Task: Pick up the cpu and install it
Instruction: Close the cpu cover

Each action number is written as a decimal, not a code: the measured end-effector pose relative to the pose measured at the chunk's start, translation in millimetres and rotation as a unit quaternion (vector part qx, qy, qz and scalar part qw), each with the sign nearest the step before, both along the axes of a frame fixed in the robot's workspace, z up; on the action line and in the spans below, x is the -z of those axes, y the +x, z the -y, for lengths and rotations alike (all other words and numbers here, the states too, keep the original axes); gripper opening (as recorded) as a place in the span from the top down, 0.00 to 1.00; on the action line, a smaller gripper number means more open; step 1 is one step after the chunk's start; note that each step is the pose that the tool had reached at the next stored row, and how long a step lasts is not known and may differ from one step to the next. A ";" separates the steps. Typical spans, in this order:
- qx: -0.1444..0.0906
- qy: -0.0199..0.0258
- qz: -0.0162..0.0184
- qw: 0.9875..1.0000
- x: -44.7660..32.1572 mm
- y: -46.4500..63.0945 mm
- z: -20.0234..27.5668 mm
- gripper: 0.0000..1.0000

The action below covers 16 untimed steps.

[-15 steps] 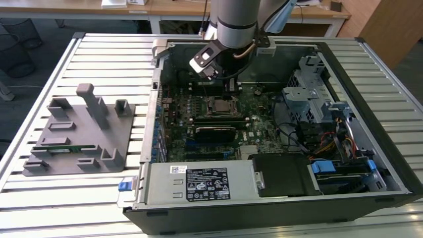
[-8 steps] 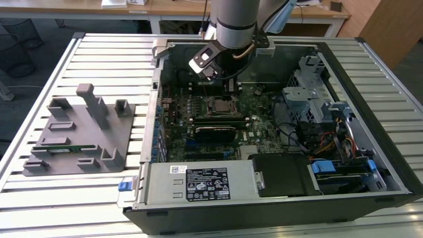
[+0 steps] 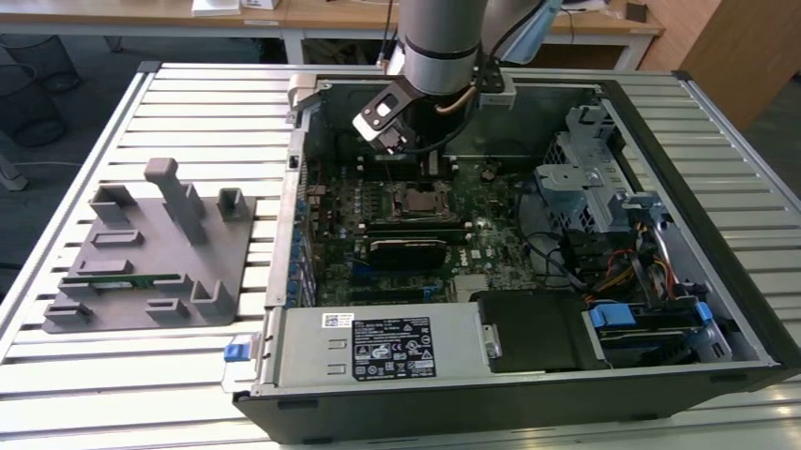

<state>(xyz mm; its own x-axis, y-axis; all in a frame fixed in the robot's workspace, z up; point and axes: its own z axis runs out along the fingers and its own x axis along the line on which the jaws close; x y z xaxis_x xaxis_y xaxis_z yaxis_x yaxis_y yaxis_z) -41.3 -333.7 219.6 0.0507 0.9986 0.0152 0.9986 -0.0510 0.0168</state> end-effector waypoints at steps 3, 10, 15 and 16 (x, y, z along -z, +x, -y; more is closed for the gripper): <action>0.000 0.000 0.000 1.000 1.8 -8.5 0.0 0.89; 0.000 0.000 0.000 1.000 3.7 -19.6 0.0 0.89; 0.000 0.000 0.000 1.000 6.4 -21.2 0.0 0.89; -0.001 0.000 0.000 1.000 7.3 -21.3 0.0 0.89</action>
<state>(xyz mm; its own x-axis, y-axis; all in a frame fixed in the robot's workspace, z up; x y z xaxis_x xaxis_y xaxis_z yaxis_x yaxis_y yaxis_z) -62.7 -333.7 212.3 0.0494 0.9987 0.0159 0.9986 -0.0496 0.0169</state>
